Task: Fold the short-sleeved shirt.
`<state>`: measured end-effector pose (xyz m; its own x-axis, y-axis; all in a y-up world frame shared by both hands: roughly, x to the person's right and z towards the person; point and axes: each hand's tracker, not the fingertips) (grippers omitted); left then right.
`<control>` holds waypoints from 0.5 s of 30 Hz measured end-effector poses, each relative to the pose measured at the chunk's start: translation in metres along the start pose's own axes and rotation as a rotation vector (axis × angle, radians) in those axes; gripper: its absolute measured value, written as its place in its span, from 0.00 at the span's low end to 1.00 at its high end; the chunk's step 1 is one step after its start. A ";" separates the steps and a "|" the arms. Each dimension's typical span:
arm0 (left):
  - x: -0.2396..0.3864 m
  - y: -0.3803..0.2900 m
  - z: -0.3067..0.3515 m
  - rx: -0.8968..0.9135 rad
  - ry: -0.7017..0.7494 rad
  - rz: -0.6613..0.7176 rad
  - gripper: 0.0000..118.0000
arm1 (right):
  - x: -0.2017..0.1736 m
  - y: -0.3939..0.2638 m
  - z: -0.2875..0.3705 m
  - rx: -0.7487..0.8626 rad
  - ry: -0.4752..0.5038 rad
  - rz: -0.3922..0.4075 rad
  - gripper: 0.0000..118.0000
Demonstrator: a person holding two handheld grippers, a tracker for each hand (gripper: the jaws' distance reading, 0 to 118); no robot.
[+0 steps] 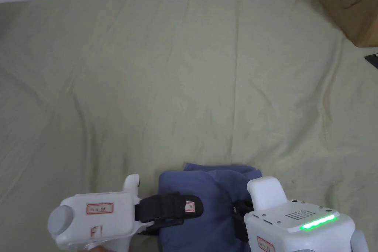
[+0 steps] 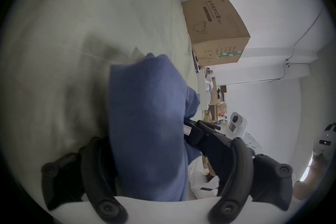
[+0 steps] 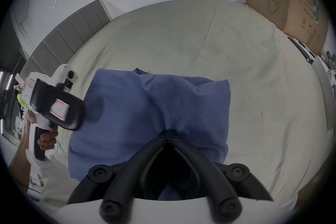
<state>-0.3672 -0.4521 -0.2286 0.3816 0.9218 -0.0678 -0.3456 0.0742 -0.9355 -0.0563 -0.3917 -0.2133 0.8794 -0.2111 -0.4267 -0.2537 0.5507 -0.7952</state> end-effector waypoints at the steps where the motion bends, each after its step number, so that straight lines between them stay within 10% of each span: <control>1: 0.001 0.000 -0.003 0.005 0.009 -0.006 0.57 | 0.000 0.001 0.001 -0.002 -0.001 -0.003 0.00; 3: -0.003 -0.001 -0.007 0.025 0.110 -0.001 0.22 | 0.002 0.001 0.003 0.005 0.000 -0.013 0.00; 15: 0.035 -0.003 0.031 0.035 0.114 -0.056 0.20 | -0.027 0.004 0.099 0.440 -0.144 -0.013 0.00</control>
<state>-0.3797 -0.4082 -0.2174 0.4951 0.8670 -0.0565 -0.3498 0.1394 -0.9264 -0.0419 -0.3040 -0.1626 0.9364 -0.1226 -0.3289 -0.0746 0.8460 -0.5279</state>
